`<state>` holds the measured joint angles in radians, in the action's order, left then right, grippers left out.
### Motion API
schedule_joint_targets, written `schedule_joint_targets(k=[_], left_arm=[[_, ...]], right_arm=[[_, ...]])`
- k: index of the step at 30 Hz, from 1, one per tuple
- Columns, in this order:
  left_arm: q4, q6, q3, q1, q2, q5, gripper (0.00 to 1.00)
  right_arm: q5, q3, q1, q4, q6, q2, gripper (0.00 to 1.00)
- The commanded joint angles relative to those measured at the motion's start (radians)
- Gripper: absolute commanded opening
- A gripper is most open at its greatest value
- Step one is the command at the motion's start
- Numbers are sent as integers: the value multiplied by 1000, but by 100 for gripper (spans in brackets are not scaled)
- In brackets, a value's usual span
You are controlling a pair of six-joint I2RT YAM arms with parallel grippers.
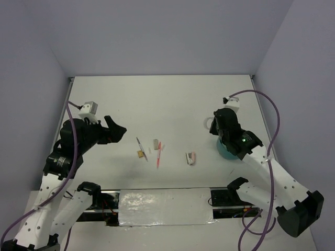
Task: Sort the stationery into containers
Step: Pick up the stationery from the center of the board.
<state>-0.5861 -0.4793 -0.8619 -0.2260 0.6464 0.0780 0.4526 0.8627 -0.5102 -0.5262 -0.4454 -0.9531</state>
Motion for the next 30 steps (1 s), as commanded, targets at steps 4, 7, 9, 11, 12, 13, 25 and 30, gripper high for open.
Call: schedule_joint_targets(k=[4, 7, 9, 11, 12, 13, 25, 30], left_arm=[[579, -405, 127, -114, -10, 381, 99], [713, -429, 94, -301, 108, 283, 99], [712, -400, 49, -461, 197, 148, 97], [733, -360, -18, -569, 332, 74, 94], [752, -354, -49, -590, 372, 75, 91], [770, -349, -63, -607, 442, 80, 89], [762, -305, -224, -674, 676, 43, 68], [764, -311, -252, -681, 723, 75, 64]], right_arm=[[-40, -19, -20, -60, -91, 145, 0], [-40, 18, -71, -102, -101, 136, 0], [-23, 59, -109, -126, -111, 123, 0], [-9, 94, -175, -144, -118, 108, 0], [0, 101, -200, -144, -119, 103, 0], [12, 110, -226, -149, -127, 96, 0], [21, 140, -364, -169, -158, 97, 0], [18, 144, -370, -153, -144, 88, 0]])
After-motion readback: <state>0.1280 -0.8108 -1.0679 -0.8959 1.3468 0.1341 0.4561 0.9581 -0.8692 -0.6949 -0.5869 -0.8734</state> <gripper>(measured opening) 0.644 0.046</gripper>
